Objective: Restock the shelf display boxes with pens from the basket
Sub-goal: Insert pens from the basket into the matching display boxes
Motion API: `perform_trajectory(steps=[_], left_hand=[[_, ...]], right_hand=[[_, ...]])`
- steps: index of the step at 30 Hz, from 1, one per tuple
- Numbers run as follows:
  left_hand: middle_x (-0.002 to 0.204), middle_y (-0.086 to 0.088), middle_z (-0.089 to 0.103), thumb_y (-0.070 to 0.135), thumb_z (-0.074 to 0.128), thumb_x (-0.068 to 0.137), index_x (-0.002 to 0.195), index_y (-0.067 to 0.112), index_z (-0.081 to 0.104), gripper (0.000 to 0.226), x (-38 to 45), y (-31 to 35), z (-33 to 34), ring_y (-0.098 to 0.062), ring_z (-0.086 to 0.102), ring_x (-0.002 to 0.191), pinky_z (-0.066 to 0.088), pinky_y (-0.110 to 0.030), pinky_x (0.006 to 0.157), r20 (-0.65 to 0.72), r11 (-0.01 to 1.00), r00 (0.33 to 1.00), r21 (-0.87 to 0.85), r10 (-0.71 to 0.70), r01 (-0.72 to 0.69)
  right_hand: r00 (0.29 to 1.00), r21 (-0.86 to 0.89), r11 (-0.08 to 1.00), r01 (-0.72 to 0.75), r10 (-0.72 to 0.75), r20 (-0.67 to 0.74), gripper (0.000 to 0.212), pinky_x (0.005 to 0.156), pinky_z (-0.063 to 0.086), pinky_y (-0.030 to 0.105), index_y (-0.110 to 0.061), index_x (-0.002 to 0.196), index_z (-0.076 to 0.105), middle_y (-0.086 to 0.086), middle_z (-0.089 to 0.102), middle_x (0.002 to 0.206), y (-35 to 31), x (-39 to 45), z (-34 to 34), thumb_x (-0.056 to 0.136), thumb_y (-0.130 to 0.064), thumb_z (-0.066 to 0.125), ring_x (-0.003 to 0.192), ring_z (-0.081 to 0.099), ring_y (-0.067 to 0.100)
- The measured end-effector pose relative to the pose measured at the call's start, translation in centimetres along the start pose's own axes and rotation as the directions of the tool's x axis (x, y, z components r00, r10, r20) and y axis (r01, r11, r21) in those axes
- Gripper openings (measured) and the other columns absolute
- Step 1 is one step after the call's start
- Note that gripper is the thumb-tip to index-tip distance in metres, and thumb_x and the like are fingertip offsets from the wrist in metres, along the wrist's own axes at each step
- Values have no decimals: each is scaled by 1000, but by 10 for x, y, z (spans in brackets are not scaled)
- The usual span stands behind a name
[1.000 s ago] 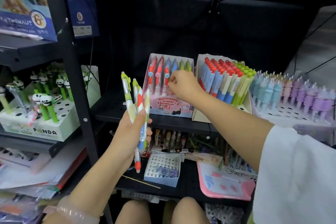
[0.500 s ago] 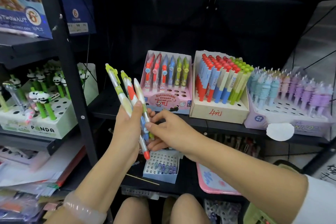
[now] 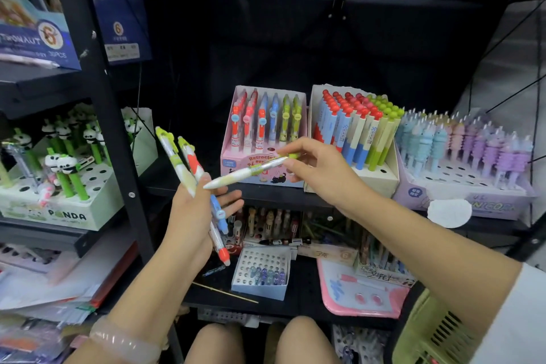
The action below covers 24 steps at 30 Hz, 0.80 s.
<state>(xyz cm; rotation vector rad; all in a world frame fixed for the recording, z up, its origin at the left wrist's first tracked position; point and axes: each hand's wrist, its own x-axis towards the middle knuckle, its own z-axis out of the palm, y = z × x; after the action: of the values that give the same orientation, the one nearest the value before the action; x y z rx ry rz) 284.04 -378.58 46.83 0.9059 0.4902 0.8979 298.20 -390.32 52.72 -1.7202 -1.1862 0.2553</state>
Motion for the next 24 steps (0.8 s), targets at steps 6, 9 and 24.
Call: perform_trajectory(steps=[6,9,24], left_hand=[[72,-8,70,26,45,95,104,8,54,22,-6,3,-4,-29,71,75,57,-29,57,160,994,984,-58,-81,91],[67,-1,67,29,48,94,104,15,55,18,-11,-3,2,-16,67,60,52,-22,50,190,985,979,167,-72,40],[80,4,54,22,40,98,109,17,46,13,-9,-15,11,8,55,56,43,-9,47,162,704,934,620,319,-347]], right_hand=[[997,5,998,65,-65,42,23,72,53,18,-25,99,61,-11,58,95,1,9,-14,92,-5,53,83,57,0],[992,-8,997,77,-76,106,26,76,54,20,-28,100,60,-3,59,107,0,9,-5,94,-4,51,89,60,5],[977,-61,989,-134,121,-173,24,54,56,21,-15,70,57,3,64,58,-24,30,28,87,-29,64,50,64,10]])
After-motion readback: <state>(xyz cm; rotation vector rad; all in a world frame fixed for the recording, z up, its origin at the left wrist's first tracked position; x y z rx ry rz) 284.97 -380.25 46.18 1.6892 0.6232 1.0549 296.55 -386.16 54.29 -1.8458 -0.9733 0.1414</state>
